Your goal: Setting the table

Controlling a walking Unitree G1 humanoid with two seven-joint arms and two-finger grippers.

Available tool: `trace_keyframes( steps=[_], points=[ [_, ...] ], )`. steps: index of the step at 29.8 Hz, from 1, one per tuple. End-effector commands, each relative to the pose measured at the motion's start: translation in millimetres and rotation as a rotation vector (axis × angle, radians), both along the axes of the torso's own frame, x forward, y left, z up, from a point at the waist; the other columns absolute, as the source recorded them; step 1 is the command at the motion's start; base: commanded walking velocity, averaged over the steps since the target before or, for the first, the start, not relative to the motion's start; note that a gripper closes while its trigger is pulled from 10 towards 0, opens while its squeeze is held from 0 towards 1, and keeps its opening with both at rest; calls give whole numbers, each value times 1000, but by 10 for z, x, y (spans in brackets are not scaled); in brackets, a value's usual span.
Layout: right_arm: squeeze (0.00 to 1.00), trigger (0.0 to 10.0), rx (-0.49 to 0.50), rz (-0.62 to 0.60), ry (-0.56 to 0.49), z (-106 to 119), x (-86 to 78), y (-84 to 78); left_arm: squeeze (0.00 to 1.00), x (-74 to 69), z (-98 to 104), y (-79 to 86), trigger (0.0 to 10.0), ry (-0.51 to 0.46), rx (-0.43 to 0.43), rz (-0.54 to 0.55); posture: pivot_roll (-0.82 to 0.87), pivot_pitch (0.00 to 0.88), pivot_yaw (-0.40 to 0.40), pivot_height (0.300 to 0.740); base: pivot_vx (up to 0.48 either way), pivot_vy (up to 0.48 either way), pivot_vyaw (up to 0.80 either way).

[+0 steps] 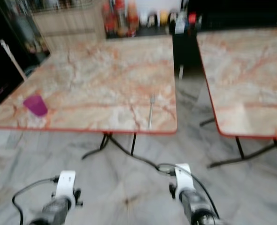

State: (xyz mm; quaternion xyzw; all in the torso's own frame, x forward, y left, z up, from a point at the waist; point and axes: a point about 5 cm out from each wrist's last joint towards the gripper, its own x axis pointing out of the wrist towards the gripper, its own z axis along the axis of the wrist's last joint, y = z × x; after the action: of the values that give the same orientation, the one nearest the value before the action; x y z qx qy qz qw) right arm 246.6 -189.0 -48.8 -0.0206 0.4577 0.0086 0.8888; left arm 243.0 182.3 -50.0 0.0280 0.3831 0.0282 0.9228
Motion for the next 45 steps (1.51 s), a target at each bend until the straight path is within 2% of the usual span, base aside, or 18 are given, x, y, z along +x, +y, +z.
trace_keyframes(
  steps=[1,14,29,33,45],
  points=[
    [0,10000,25,24,-3,9,34,123,0,-8,6,106,10000,12,31,7,-43,19,77,740,0,0,0],
    [0,10000,26,25,-18,27,59,122,0,12,20,104,10000,6,26,9,-45,56,79,740,0,0,0],
    [0,10000,39,6,-23,20,50,128,0,-2,9,108,10000,16,23,14,-42,55,78,740,0,0,0],
    [0,10000,33,11,-15,18,47,125,0,-3,8,108,10000,19,22,15,-42,55,78,740,0,400,-788],
    [0,10000,22,7,-12,18,49,127,0,-1,11,119,10000,21,25,12,-41,57,83,740,0,438,0]
  ],
)
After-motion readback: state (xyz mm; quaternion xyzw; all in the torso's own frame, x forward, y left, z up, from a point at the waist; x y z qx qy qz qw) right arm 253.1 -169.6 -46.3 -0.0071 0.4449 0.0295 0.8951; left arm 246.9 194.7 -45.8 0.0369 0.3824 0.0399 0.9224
